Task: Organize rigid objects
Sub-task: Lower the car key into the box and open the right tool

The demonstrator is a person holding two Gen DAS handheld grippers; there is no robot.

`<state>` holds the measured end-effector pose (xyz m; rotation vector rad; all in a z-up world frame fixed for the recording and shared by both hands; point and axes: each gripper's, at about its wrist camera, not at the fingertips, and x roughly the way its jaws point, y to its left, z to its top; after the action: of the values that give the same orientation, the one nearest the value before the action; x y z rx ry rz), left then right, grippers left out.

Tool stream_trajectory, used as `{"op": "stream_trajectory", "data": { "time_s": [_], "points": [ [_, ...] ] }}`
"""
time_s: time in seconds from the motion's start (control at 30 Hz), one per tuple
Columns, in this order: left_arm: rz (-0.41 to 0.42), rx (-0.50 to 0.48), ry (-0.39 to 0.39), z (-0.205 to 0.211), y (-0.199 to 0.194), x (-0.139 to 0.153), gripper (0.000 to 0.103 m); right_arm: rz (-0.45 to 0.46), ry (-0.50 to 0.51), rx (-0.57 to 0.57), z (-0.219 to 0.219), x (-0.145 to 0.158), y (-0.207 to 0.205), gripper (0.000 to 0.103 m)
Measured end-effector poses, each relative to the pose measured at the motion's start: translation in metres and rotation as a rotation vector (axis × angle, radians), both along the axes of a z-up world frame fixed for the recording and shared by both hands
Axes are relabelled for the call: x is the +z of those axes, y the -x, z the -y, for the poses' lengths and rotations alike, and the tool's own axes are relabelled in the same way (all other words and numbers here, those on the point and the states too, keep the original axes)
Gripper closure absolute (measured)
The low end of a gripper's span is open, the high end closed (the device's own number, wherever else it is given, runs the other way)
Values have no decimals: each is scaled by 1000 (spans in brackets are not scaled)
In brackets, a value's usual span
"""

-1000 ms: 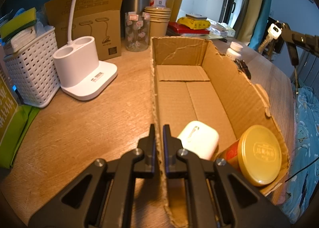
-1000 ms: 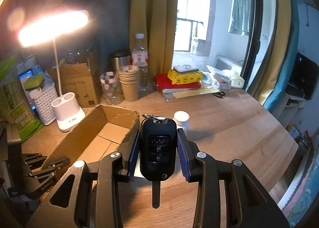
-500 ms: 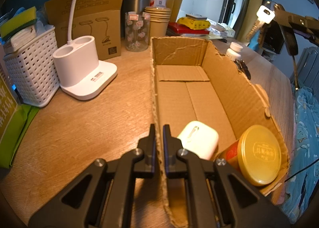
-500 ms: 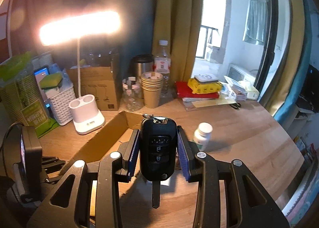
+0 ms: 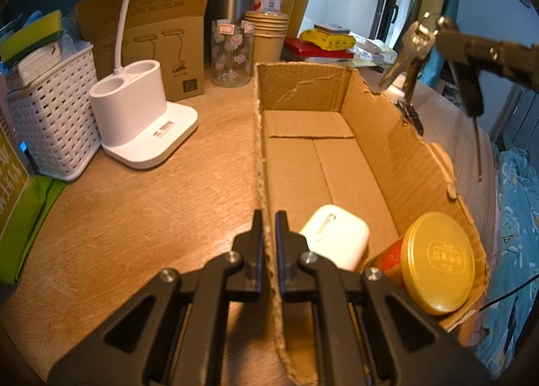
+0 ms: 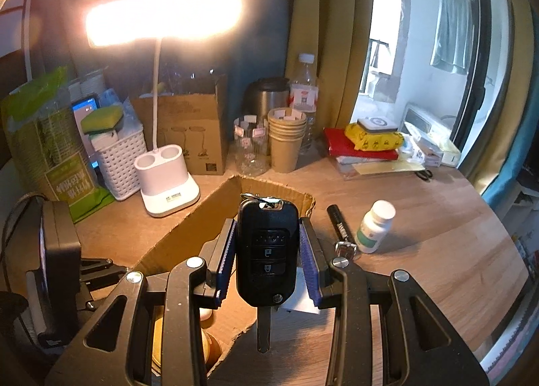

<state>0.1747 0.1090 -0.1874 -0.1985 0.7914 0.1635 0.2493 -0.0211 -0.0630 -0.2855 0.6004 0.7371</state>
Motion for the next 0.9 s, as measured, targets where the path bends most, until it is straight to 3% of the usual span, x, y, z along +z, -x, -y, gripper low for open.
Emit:
{"op": "stream_trajectory", "data": {
  "time_s": [0.63, 0.9],
  "points": [
    [3, -1, 6, 0, 0, -1, 97, -193, 14, 10, -25, -58, -12, 65],
    [6, -3, 3, 2, 0, -1, 97, -167, 57, 18, -29, -66, -9, 65]
  ]
}}
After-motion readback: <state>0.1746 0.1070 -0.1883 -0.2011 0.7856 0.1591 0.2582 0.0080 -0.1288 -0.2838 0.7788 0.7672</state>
